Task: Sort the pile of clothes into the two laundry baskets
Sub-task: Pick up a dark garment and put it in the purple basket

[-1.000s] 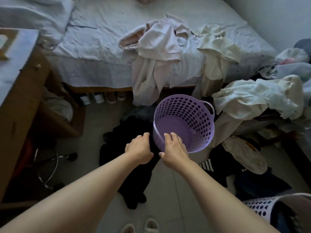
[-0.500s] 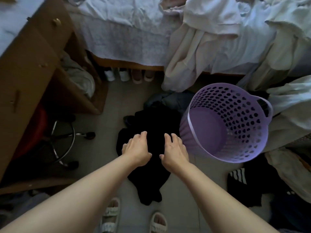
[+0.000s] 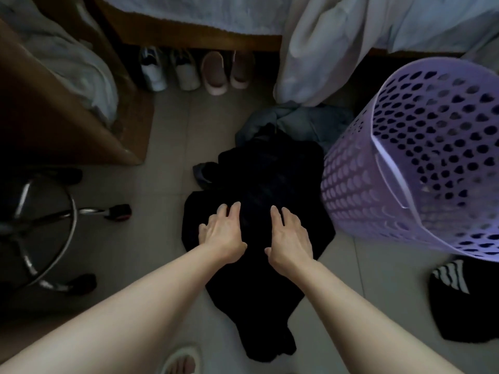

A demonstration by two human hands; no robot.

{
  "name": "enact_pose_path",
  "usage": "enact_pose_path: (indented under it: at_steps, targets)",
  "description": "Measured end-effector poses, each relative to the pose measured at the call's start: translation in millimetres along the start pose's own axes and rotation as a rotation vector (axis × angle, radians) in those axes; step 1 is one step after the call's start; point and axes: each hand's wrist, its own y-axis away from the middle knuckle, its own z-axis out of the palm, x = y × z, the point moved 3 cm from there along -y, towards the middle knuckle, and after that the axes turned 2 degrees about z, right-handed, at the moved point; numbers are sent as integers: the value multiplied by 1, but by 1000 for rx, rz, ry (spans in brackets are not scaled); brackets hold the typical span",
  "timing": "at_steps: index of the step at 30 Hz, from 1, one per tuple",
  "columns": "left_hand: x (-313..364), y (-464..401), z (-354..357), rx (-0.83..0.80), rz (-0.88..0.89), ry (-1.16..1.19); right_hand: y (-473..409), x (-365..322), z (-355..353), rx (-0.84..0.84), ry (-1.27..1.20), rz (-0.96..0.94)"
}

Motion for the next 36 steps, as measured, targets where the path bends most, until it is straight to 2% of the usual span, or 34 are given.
enact_pose_path:
  at_steps: [7,17,25,28,32,36]
  targets:
    - [-30,-95,58,25,29,4,-92,11,63,94,61,-35]
    - [-68,-174,87,79,0,-88,-179,-14,95,195,361,-192]
    - [-79,-177,101,-62,37,-189,-176,0,117,128,520,-201]
    - [-75,-165,112,-82,47,-270,-161,9,118,178,470,-214]
    - [-68,-149,121,-50,75,-322,-144,19,122,161,363,-200]
    - [-52,-135,116,63,87,-161,-130,13,136,5,162,-196]
